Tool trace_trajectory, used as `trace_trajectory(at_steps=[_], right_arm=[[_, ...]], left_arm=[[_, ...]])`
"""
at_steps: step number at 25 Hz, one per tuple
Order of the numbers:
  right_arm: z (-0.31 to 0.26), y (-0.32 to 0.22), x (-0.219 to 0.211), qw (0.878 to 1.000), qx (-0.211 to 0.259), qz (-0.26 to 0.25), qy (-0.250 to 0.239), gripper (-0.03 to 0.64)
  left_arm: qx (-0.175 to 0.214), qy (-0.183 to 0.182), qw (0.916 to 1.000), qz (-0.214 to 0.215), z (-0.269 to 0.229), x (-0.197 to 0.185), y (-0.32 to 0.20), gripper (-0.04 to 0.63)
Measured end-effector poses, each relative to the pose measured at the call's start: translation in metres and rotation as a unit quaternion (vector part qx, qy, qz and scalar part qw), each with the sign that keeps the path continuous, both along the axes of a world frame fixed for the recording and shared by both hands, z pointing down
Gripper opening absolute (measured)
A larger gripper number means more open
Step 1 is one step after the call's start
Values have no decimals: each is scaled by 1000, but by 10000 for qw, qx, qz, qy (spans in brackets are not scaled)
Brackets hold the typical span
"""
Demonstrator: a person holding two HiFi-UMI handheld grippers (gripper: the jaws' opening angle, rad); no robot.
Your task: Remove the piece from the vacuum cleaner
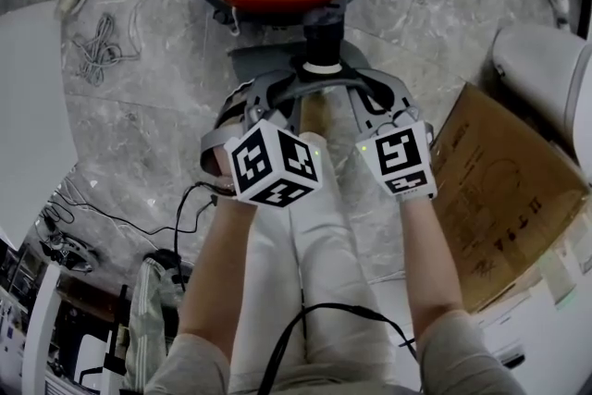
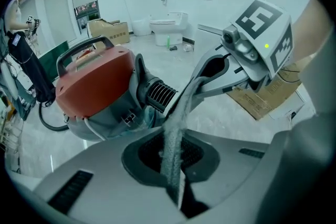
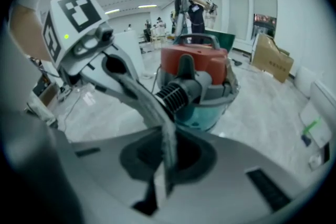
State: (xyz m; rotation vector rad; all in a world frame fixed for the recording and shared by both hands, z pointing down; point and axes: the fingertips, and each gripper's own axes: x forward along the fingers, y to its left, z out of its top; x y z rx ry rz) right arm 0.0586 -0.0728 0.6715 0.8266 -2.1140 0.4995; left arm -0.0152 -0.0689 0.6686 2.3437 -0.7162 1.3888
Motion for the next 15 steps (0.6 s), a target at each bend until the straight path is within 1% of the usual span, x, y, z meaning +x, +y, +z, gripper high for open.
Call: trace_trajectory(at_steps=[3, 5, 7, 9, 15], right_arm=[[-3, 0, 0, 9999, 67, -54, 92, 25], [-7, 0, -1, 9983, 256, -326, 416, 23], [-12, 1, -2, 9934, 493, -653, 806, 23], [-17, 2, -4, 9879, 654, -871, 1101, 23], [-27, 5, -10, 9714, 926, -1373, 1703, 23]], left_arm=[[13, 28, 10000, -20, -1, 0, -1, 32], [-19, 100, 9999, -124, 2, -2, -2, 32], [-54, 151, 9997, -210, 4, -4, -2, 32], [-103, 167, 9995, -258, 7, -6, -2, 32], [-232, 245, 9986, -400, 19, -7, 0, 32]])
